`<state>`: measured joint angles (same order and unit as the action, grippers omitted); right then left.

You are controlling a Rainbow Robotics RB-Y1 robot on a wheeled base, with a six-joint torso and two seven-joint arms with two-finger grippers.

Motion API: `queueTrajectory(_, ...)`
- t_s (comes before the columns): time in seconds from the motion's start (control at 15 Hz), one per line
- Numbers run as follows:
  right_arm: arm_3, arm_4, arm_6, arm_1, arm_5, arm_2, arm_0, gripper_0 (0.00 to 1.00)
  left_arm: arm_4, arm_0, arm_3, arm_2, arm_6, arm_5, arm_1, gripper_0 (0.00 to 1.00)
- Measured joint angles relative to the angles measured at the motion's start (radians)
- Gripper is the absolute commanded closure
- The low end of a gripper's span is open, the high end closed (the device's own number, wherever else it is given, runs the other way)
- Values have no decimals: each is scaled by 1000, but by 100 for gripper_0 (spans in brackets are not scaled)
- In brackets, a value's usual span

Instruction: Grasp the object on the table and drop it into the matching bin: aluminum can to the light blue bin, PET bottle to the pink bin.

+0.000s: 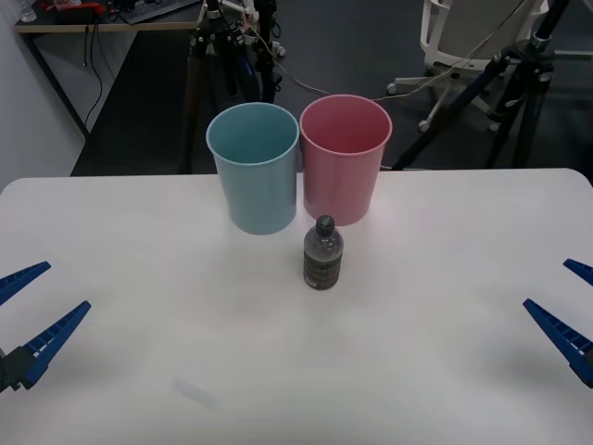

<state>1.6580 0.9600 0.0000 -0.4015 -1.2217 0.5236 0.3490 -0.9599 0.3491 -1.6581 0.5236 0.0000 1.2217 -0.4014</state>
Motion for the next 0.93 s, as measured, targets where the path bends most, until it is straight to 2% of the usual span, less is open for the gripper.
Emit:
queueTrajectory(0.27,-32,-14,2,29,4,11,-22,0,0,0,0,0,0,0,0,0)
queueTrajectory(0.73,-33,-33,26,19,-3,1,-2,0,0,0,0,0,0,0,0,0)
queueTrajectory(0.93,-23,-32,121,15,-10,-28,35,0,0,0,0,0,0,0,0,0)
